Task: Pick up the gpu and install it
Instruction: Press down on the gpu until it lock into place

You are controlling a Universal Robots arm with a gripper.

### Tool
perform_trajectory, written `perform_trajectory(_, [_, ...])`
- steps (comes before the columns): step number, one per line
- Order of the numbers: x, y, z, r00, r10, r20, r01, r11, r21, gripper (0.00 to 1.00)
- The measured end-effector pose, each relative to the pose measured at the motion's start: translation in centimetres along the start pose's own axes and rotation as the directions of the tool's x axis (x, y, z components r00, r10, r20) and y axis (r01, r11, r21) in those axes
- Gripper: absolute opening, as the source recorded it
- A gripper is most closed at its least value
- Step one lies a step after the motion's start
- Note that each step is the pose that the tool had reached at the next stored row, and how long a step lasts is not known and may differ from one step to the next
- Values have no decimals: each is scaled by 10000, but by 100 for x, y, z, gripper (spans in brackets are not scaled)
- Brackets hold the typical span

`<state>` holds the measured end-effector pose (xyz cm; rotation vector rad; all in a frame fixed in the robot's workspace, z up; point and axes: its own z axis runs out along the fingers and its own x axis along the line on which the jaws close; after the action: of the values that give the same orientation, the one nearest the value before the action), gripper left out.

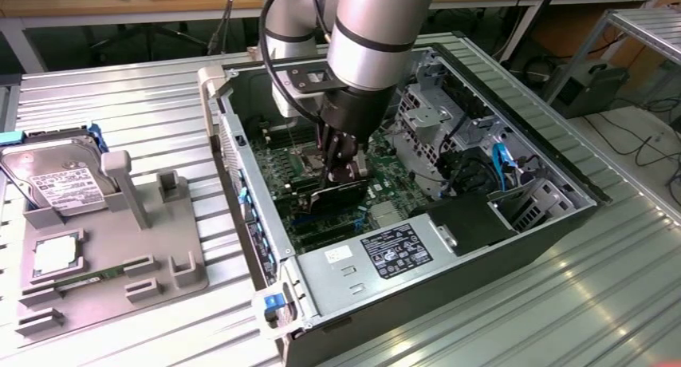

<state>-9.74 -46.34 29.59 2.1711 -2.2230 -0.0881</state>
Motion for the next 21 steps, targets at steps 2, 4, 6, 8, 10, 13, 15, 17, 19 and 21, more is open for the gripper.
perform_trajectory(2, [0,0,0,10000,0,0,0,10000,0,11])
perform_trajectory(4, [0,0,0,10000,0,0,0,10000,0,11])
perform_trajectory(6, [-6,7,8,10000,1,1,-1,10000,9,11])
perform_trajectory(8, [-22,26,25,10000,0,1,0,10000,24,11])
perform_trajectory(10, [-41,53,43,10000,0,1,0,10000,46,11])
perform_trajectory(13, [-75,83,68,10000,-2,3,2,9999,111,11])
perform_trajectory(15, [-96,91,85,10000,-3,3,3,9999,153,11])
perform_trajectory(17, [-105,89,115,10000,-3,5,3,9998,193,11])
perform_trajectory(19, [-105,87,146,10000,-5,5,5,9998,203,11])
perform_trajectory(21, [-105,84,198,10000,-4,4,4,9998,211,11])
